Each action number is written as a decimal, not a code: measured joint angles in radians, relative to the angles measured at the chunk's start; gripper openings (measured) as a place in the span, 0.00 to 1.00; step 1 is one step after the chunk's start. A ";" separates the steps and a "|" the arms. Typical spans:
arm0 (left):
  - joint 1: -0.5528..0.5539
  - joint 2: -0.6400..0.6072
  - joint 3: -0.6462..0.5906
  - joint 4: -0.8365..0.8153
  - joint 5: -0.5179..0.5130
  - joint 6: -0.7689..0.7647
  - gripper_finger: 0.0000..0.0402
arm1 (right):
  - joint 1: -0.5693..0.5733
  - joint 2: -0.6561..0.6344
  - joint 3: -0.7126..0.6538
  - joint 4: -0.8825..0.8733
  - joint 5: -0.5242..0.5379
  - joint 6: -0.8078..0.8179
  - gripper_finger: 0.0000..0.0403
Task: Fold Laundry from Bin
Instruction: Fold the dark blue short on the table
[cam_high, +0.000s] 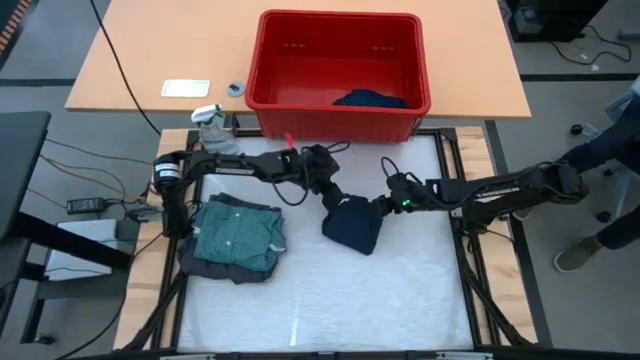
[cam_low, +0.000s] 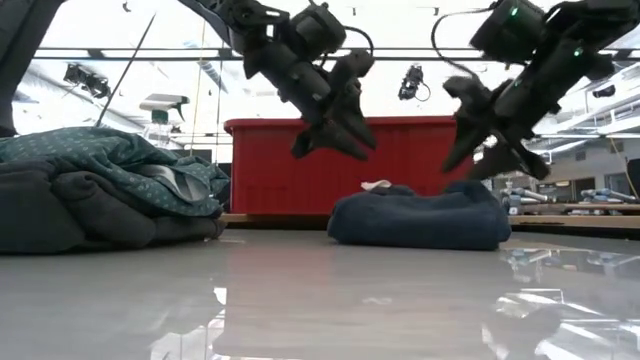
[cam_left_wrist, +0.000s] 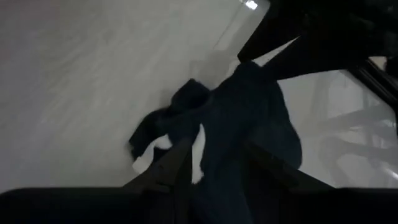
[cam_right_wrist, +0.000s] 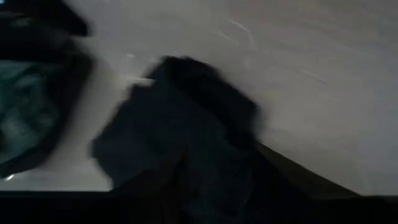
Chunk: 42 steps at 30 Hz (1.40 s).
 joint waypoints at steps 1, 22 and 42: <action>-0.003 -0.010 -0.001 -0.005 0.000 0.007 0.32 | 0.012 -0.007 0.000 0.022 0.006 -0.022 0.43; -0.131 -0.205 -0.001 -0.255 -0.027 0.033 0.32 | 0.187 0.319 0.044 0.221 0.025 -0.265 0.37; -0.561 -0.204 -0.001 -0.321 -0.229 -0.344 0.32 | 0.539 0.576 0.356 0.300 -0.115 -0.089 0.10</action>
